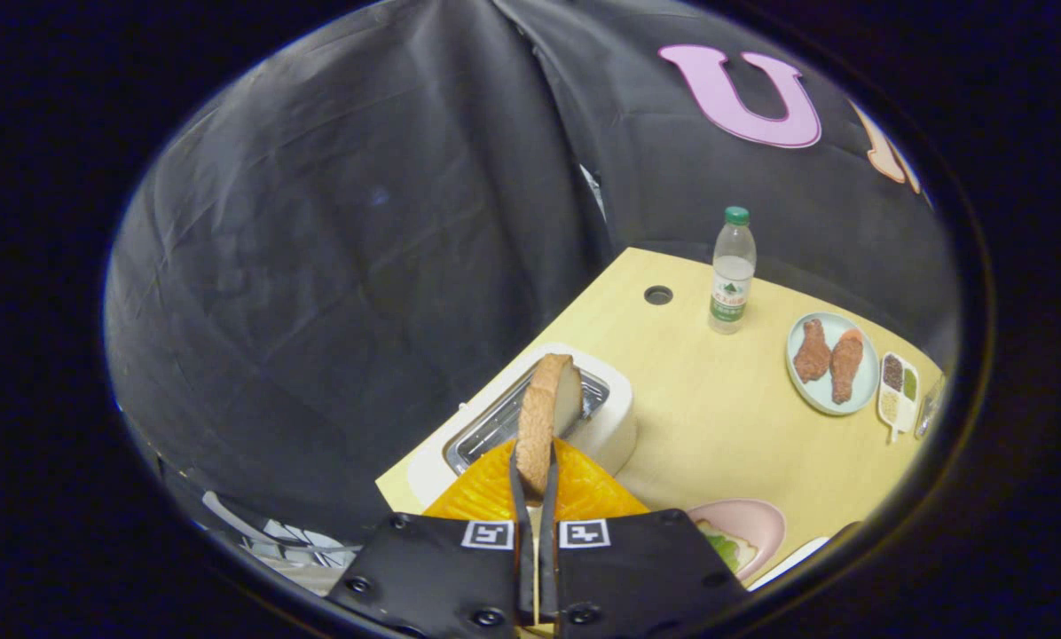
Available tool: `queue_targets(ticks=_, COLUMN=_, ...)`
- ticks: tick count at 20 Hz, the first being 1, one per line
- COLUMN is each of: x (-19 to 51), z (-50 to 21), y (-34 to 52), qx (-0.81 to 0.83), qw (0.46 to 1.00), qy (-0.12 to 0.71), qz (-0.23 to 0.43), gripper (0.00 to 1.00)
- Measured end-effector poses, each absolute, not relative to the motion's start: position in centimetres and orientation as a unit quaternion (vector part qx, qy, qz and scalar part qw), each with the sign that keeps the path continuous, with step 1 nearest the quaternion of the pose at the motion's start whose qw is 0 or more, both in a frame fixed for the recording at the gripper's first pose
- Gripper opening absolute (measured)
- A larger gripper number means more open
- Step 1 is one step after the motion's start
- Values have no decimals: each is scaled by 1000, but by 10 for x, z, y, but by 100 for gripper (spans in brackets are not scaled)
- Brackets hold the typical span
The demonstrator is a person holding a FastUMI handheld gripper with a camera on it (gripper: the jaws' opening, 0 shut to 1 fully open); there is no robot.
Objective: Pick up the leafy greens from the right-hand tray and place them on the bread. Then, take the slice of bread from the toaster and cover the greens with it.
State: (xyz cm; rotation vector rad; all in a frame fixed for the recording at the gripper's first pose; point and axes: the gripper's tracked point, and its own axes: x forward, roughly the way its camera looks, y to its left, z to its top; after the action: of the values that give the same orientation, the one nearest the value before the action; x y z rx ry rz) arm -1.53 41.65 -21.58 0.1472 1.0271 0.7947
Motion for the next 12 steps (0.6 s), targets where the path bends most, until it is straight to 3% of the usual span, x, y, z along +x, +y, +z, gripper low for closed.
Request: queue_targets(ticks=12, x=-31, z=-227, y=323, qx=94, qw=819, qy=476, qz=306, gripper=5)
